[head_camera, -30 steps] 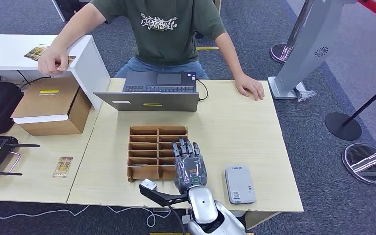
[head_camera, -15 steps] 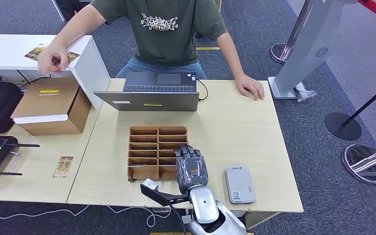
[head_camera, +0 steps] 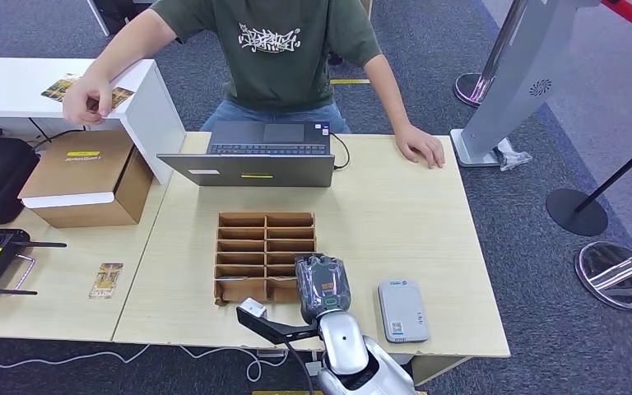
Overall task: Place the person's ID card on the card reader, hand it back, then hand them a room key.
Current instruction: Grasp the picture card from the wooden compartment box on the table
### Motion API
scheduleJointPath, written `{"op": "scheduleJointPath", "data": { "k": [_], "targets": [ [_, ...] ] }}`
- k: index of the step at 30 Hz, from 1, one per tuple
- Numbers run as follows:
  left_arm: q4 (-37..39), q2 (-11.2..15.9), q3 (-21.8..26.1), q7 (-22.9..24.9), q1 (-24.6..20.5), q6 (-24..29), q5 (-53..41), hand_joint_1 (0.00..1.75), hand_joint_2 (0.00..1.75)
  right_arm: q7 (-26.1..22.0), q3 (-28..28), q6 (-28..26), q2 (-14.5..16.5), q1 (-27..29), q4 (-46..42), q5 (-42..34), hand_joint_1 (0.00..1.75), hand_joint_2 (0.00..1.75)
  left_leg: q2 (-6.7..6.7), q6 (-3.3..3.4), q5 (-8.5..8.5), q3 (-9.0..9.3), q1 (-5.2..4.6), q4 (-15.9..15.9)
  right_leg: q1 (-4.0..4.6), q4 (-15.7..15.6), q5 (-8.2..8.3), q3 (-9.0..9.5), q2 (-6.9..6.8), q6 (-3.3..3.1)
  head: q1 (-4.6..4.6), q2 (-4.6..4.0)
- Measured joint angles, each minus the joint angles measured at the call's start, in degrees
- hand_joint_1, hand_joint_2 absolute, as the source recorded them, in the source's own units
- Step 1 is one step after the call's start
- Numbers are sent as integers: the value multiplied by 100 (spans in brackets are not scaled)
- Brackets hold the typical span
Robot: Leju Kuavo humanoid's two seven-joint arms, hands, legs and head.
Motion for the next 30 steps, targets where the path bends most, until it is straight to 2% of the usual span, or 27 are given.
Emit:
{"op": "scheduleJointPath", "data": {
  "k": [5,14,20,30],
  "targets": [
    [0,-2,0,-1,0,3,-20,0,0,28,0,-26,-2,0,0,5,134,175,0,0,0,0,0,0,0,0,0,0,0,0,0,0],
    [0,-2,-2,19,0,1,-51,0,0,64,0,-85,-26,1,0,12,165,175,0,0,0,0,0,0,0,0,0,0,0,0,0,0],
    [0,-2,-2,42,-1,4,-67,0,0,85,-22,-134,-58,26,-93,7,170,175,0,0,0,1,0,1,0,0,0,0,0,0,-1,0],
    [0,-3,-2,42,16,14,-17,0,0,-19,-607,-383,-180,633,-1640,227,175,175,-1,1,-1,-1,-1,1,0,-1,0,-2,-1,0,0,0]
  ]
}}
